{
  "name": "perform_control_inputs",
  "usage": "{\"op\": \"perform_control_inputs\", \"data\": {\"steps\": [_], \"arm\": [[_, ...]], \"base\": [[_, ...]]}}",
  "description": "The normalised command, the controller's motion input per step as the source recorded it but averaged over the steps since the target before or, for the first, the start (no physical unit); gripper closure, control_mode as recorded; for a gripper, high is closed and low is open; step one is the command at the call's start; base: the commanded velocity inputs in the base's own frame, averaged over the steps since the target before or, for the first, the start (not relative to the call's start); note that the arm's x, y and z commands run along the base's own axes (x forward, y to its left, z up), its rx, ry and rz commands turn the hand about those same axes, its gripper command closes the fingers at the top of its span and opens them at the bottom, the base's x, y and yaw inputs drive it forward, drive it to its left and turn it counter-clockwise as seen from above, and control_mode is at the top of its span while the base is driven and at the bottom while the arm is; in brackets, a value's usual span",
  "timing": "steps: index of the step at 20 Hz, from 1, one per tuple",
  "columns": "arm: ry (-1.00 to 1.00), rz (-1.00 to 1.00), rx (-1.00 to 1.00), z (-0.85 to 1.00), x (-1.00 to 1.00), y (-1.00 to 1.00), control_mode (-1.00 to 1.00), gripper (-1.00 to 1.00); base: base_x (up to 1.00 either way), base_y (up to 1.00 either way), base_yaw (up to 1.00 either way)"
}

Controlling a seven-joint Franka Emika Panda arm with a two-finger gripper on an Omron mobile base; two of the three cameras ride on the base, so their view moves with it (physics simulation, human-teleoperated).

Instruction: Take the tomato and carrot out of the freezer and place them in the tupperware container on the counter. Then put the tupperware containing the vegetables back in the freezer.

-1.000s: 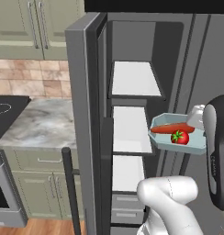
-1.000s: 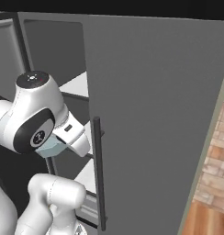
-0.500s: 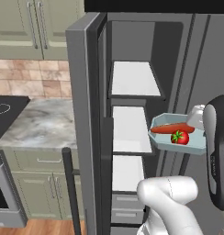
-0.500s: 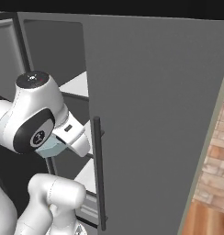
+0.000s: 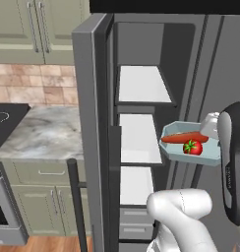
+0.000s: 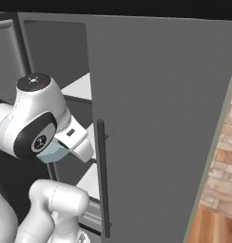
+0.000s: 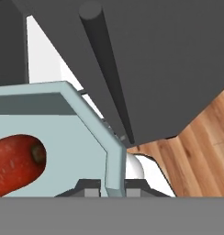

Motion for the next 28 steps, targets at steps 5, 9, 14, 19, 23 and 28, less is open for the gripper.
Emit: {"op": "perform_control_inputs", "data": {"steps": [5,9,14,19,23,28], "arm": [[0.0,-0.02,0.0,0.0,0.0,0.17,-1.0,1.0],[0.0,-0.11,0.0,0.04,0.0,0.77,-1.0,1.0],[0.0,-0.15,0.0,0.22,-0.02,0.57,-1.0,1.0],[0.0,-0.28,0.03,0.37,0.0,0.19,-1.0,1.0],[0.0,-0.31,0.07,0.42,0.03,0.0,-1.0,1.0],[0.0,-0.32,0.05,0.18,0.32,0.05,-1.0,1.0]], "base": [[0.0,0.8,-0.04],[0.0,0.0,0.0],[0.0,0.0,0.0],[0.0,0.0,0.0],[0.0,0.0,0.0],[0.0,0.0,0.0]]}}
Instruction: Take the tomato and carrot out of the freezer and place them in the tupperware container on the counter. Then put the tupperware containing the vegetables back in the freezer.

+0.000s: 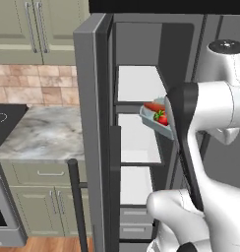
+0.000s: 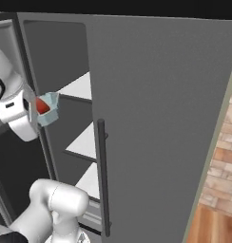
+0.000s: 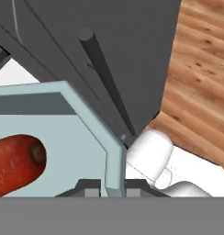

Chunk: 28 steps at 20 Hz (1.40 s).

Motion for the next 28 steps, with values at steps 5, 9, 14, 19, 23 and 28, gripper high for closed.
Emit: {"op": "perform_control_inputs", "data": {"steps": [5,9,14,19,23,28], "arm": [[0.0,-0.32,0.03,0.01,0.54,0.17,-1.0,1.0],[0.0,-0.25,0.05,0.0,0.49,0.03,-1.0,1.0],[-0.01,-0.19,0.09,0.0,0.51,0.0,-1.0,1.0],[-0.01,-0.14,0.1,0.0,0.48,0.04,-1.0,1.0],[-0.04,-0.1,0.08,0.0,0.38,0.15,-1.0,1.0],[-0.07,-0.05,0.04,-0.04,0.34,0.1,-1.0,1.0]], "base": [[0.0,0.0,0.0],[0.0,0.0,0.0],[0.0,0.0,0.0],[0.0,0.0,0.0],[0.0,0.0,0.0],[0.0,0.0,0.0]]}}
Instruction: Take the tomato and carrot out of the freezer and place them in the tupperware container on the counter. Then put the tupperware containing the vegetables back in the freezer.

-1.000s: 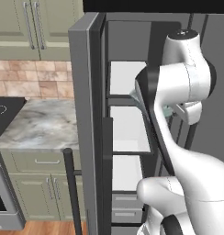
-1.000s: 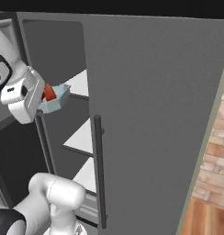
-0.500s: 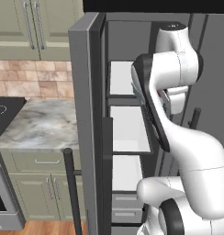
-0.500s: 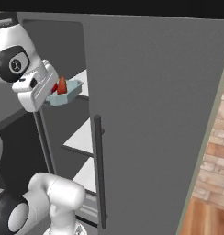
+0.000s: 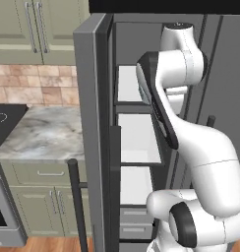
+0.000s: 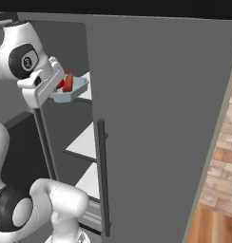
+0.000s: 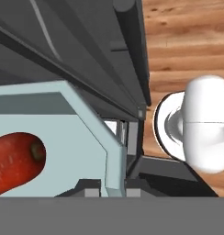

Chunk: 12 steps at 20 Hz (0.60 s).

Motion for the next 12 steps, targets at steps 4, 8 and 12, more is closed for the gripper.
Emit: {"op": "perform_control_inputs", "data": {"steps": [4,8,12], "arm": [[-0.13,-0.02,0.0,-0.15,0.29,0.04,-1.0,1.0],[-0.18,0.0,0.0,-0.22,0.29,0.04,-1.0,1.0],[-0.13,0.0,0.0,-0.16,0.42,0.04,-1.0,1.0]], "base": [[0.0,0.0,0.0],[0.0,0.0,0.0],[0.0,0.0,0.0]]}}
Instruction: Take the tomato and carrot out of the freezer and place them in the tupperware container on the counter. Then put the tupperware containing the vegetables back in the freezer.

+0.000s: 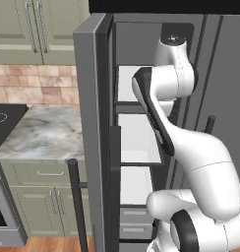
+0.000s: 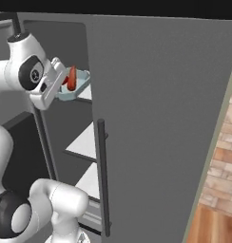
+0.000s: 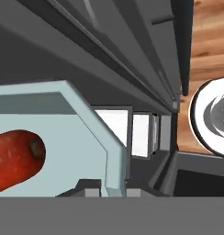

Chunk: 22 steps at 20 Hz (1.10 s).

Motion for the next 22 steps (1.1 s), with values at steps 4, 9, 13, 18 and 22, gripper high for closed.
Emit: {"op": "perform_control_inputs", "data": {"steps": [4,9,13,18,22], "arm": [[-0.09,0.0,0.0,-0.04,0.6,0.08,-1.0,1.0],[-0.08,-0.03,0.0,-0.01,0.72,0.15,-1.0,1.0],[-0.06,-0.06,-0.01,-0.14,0.68,0.08,-1.0,1.0],[-0.05,-0.07,-0.03,-0.24,0.66,0.0,-1.0,1.0],[-0.04,-0.06,-0.03,-0.28,0.64,0.0,-1.0,1.0]], "base": [[0.0,0.0,0.0],[0.0,0.0,0.0],[0.0,0.0,0.0],[0.0,0.0,0.0],[0.0,0.0,0.0]]}}
